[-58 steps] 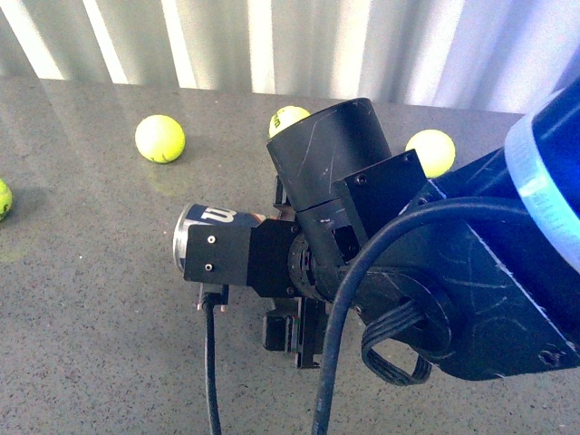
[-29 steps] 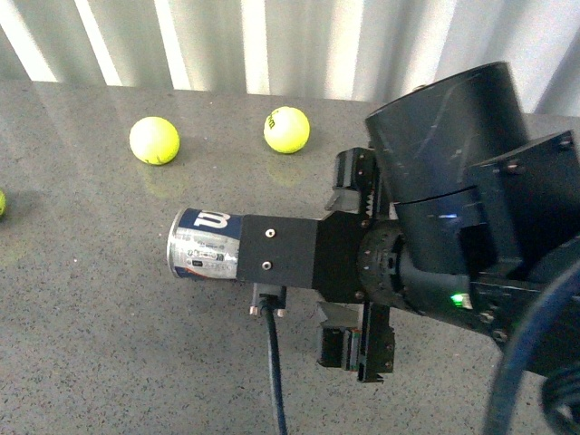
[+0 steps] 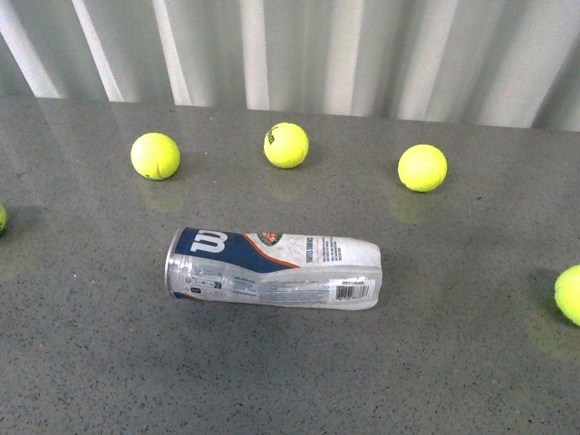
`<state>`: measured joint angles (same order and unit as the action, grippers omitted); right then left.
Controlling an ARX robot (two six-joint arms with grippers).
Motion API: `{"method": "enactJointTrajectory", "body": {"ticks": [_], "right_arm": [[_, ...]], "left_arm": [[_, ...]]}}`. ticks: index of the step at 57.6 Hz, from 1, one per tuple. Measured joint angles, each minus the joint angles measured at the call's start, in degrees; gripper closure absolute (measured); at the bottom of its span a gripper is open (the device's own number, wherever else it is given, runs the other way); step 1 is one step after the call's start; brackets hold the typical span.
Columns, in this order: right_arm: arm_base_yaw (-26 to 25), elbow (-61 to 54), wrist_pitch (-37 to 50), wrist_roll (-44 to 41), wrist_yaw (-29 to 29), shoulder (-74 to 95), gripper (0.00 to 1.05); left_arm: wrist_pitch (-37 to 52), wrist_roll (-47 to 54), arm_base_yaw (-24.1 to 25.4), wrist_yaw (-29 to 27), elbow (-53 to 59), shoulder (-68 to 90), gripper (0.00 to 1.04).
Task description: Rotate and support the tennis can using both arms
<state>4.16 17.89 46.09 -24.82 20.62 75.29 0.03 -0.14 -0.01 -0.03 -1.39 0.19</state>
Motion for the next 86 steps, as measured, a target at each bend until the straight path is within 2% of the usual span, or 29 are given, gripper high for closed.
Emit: {"method": "enactJointTrajectory", "body": {"ticks": [2, 8, 15, 17, 19, 25, 28, 41, 44, 46, 86], "right_arm": [[-3.96, -1.2, -2.95, 2.05, 0.52, -6.01, 0.07], [-8.52, -3.39, -8.07, 3.96, 2.99, -22.32, 0.07], [-6.58, -5.4, -7.63, 1.6, 6.93, -37.31, 0.07], [-7.02, -5.09, -10.47, 2.75, 4.33, -40.83, 0.1], [-7.17, -3.52, -19.34, 6.75, -6.08, -45.7, 0.17], [-4.66, -4.24, -36.81, 16.57, -19.67, -55.76, 0.35], [-4.13, -6.8, -39.8, 19.56, -21.14, -58.71, 0.43], [-4.15, -11.85, -40.79, 23.61, -20.55, -63.47, 0.82], [-4.17, -12.41, -46.14, 23.85, -20.61, -68.5, 0.97], [-4.22, -12.96, -46.62, 23.82, -20.57, -70.36, 1.01], [-4.22, -17.59, -46.29, 24.22, -20.68, -75.03, 1.01]], "left_arm": [[0.0, 0.0, 0.0, 0.0, 0.0, 0.0, 0.07], [0.0, 0.0, 0.0, 0.0, 0.0, 0.0, 0.07], [0.0, 0.0, 0.0, 0.0, 0.0, 0.0, 0.07], [0.0, 0.0, 0.0, -0.02, 0.0, 0.0, 0.07], [0.0, 0.0, 0.0, -0.02, 0.0, 0.0, 0.07], [0.0, 0.0, 0.0, 0.02, 0.0, 0.0, 0.07], [0.0, 0.0, 0.0, 0.04, 0.0, 0.0, 0.07], [0.0, 0.0, 0.0, 0.0, 0.0, 0.0, 0.07], [0.0, 0.02, 0.0, 0.02, 0.0, 0.0, 0.07], [0.0, 0.0, 0.0, 0.0, 0.0, 0.0, 0.07], [0.0, 0.0, 0.0, 0.0, 0.0, -0.07, 0.07]]}}
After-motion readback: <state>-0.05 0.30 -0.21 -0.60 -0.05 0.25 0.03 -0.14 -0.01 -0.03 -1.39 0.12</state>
